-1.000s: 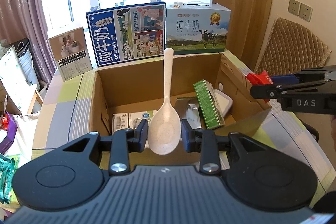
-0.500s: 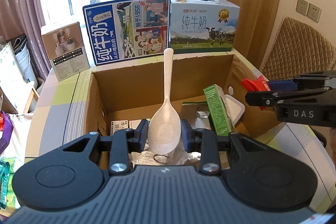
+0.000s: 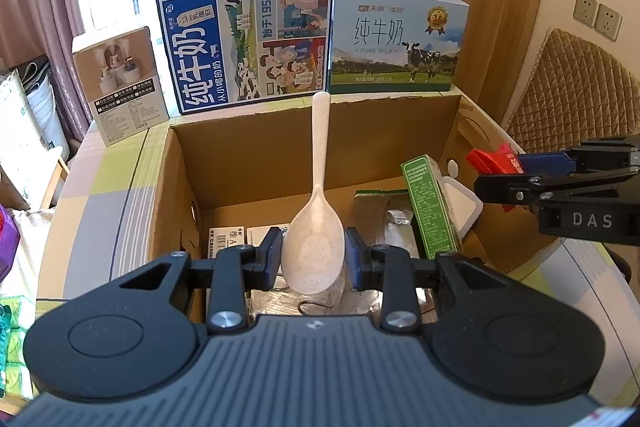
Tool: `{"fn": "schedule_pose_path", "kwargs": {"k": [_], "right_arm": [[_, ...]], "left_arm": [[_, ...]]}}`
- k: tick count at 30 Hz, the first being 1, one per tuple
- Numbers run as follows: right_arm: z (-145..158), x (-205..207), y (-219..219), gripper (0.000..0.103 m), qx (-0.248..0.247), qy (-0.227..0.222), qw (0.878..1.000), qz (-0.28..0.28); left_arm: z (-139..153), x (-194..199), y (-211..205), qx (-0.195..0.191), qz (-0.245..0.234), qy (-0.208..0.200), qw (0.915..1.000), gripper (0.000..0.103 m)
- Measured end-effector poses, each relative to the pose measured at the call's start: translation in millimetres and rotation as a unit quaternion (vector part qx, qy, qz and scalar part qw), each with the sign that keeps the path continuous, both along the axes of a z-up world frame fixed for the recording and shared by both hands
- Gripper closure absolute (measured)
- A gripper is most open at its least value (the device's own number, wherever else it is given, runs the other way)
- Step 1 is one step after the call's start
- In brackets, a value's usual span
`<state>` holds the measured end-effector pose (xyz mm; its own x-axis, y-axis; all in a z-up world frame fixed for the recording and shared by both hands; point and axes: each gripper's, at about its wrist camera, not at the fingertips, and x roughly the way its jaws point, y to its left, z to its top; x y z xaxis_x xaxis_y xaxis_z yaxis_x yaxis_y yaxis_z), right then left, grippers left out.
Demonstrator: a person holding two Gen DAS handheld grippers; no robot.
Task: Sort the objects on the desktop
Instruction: 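Open the left tool to drop the spoon while the right tool drops the candy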
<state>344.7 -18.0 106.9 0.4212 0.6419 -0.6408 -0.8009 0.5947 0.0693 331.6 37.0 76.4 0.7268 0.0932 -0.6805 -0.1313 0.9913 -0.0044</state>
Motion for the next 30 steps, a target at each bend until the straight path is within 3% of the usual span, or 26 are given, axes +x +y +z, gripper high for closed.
{"fn": "schedule_pose_path", "kwargs": {"k": [30], "right_arm": [[-3,-11,24,0.064,-0.001,0.004,1.0,0.02]], "left_arm": [[-12,-11,17,-0.006,0.024,0.0,0.9997,0.071]]}}
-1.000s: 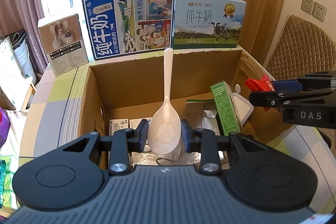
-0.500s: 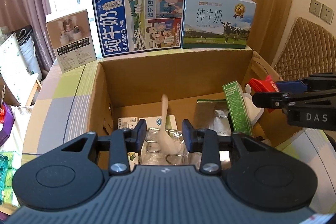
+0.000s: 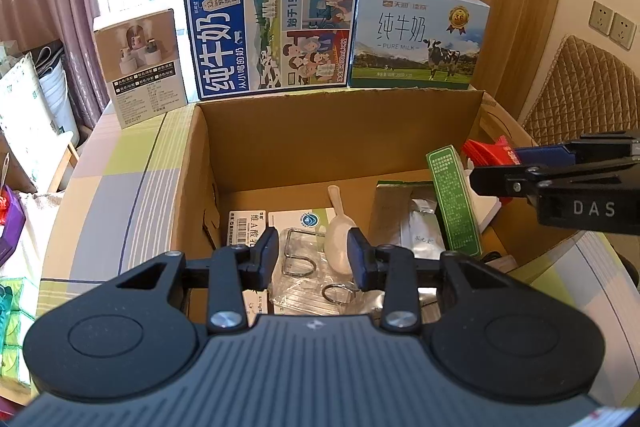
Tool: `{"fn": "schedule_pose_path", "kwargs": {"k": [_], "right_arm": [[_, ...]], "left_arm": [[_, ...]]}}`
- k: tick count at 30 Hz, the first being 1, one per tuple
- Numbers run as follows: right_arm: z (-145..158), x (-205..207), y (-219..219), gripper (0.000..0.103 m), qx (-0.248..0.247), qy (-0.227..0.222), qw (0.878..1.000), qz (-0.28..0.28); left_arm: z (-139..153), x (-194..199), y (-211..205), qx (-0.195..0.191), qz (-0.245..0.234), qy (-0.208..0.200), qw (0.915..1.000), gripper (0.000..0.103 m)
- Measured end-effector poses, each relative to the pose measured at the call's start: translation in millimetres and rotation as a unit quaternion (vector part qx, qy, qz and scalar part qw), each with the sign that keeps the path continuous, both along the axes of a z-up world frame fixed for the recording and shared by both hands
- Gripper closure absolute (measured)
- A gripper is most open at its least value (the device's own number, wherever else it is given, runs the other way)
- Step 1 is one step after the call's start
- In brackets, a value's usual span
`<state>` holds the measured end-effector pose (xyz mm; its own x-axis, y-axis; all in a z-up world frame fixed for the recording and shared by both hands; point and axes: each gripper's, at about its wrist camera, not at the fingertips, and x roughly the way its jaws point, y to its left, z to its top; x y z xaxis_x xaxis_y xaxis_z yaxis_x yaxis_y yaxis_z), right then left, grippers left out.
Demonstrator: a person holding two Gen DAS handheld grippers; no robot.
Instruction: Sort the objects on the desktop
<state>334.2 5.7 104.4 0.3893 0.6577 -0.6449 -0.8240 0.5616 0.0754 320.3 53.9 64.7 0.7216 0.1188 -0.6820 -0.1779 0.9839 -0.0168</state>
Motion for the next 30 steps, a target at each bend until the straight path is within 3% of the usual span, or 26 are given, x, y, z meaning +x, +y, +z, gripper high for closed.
{"fn": "schedule_pose_path", "kwargs": {"k": [13,14,15,17,26,30], "right_arm": [[10,-3,21,0.064,0.017,0.013,0.999,0.025],[10,-4,24,0.061,0.017,0.014,0.999,0.033],[10,-5,26,0.047,0.016,0.014,0.999,0.04],[10,-6,26,0.031,0.025,0.008,0.999,0.037],[6,-3,0,0.03,0.026,0.025,0.999,0.004],[9,-5,-23,0.027,0.035,0.042,0.998,-0.018]], "left_arm": [[6,-7,5,-0.003,0.003,-0.006,1.0,0.068],[7,-8,5,-0.002,0.003,-0.007,1.0,0.068],[7,-8,5,-0.002,0.003,-0.007,1.0,0.067],[8,-9,7,-0.004,0.005,-0.008,1.0,0.066],[12,-24,10,-0.013,0.015,-0.015,0.9997,0.046],[17,-34,8,-0.013,0.021,-0.024,0.9994,0.029]]}}
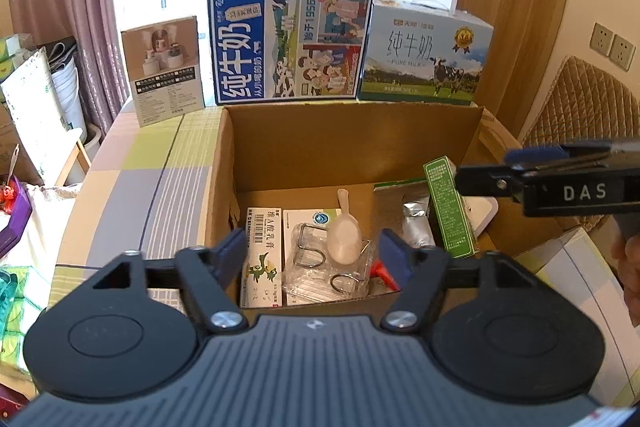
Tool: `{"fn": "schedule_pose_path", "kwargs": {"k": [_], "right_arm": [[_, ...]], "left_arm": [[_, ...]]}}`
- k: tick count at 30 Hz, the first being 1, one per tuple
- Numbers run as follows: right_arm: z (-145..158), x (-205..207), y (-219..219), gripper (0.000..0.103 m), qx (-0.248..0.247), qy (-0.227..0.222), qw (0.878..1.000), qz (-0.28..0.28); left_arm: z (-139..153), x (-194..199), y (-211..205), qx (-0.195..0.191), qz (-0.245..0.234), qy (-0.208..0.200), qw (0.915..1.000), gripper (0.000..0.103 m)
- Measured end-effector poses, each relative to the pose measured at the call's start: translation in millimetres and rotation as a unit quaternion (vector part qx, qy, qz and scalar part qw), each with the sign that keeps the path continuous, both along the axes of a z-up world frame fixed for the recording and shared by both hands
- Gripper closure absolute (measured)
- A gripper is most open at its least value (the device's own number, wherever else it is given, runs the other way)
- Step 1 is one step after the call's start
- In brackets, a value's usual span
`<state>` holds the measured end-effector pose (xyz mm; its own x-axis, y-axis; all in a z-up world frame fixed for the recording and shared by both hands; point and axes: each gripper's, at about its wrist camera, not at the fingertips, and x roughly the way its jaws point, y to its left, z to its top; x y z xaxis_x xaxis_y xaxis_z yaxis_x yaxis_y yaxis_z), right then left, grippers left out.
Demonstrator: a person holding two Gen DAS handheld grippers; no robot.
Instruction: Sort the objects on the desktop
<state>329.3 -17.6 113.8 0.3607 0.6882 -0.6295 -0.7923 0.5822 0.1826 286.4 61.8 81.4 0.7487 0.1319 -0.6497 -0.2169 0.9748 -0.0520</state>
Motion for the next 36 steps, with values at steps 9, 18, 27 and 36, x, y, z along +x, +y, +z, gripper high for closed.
{"fn": "schedule_pose_path", "kwargs": {"k": [9,18,27,36], "right_arm": [[25,-24,-44,0.009,0.013,0.004,1.0,-0.021],[38,-58,-85,0.002,-0.001,0.015,0.999,-0.031],[35,-94,-127,0.002,-0.023,0.044,0.998,-0.048],[49,-128,-166,0.002,-0.028,0.036,0.997,-0.063]], "left_arm": [[19,-30,-22,0.001,0.008,-0.014,0.9999,0.002],[37,-68,-51,-0.007,0.015,-0.008,0.9998,0.001],[51,-114,-76,-0.034,0.045,-0.003,0.9984,0.001],[69,-155,-107,-0.034,0.046,0.004,0.9984,0.001]]}}
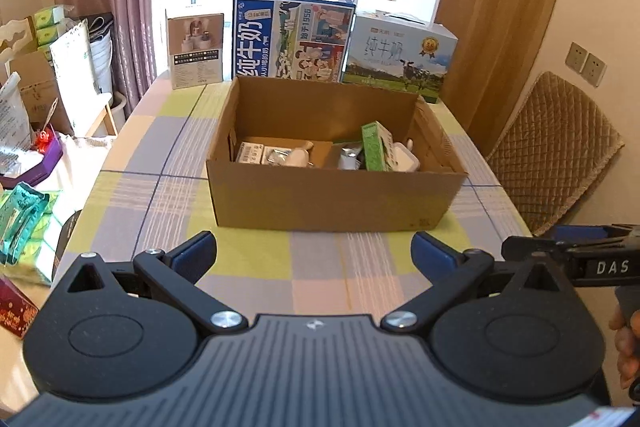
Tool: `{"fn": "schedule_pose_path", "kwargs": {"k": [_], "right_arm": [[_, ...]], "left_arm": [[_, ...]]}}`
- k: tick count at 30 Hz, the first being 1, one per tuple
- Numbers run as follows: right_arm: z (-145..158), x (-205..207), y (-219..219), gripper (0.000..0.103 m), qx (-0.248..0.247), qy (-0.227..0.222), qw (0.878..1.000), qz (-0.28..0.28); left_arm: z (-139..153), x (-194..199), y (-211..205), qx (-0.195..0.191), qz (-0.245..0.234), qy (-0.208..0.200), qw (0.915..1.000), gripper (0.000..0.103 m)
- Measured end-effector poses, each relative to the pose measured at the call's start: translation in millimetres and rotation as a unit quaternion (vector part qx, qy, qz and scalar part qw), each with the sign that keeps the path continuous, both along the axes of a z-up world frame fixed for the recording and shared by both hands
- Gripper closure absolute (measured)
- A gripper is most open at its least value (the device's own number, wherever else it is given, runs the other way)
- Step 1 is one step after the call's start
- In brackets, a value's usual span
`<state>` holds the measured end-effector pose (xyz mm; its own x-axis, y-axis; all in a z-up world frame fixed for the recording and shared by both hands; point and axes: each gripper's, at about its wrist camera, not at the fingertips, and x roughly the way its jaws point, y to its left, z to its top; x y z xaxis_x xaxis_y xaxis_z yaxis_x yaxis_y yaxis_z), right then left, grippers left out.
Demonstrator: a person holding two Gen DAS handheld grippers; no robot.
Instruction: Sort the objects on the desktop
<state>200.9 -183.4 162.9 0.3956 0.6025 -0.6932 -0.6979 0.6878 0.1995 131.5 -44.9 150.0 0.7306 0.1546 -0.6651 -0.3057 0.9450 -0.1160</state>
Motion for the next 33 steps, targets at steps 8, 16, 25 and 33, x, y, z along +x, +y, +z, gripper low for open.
{"fn": "schedule_pose_path", "kwargs": {"k": [8,16,25,33], "right_arm": [[10,-19,-20,0.002,0.007,0.008,1.0,-0.001],[20,-32,-33,0.002,0.015,0.008,1.0,-0.004],[27,-35,-38,0.002,0.015,0.003,1.0,-0.007],[27,-36,-37,0.002,0.013,0.002,1.0,-0.005]], "left_arm": [[11,-29,-22,-0.004,0.0,0.002,1.0,0.001],[19,-48,-35,0.004,0.002,-0.007,1.0,0.001],[20,-60,-41,0.013,0.005,-0.005,0.9999,0.001],[20,-61,-41,0.014,0.006,-0.007,0.9998,0.001]]}}
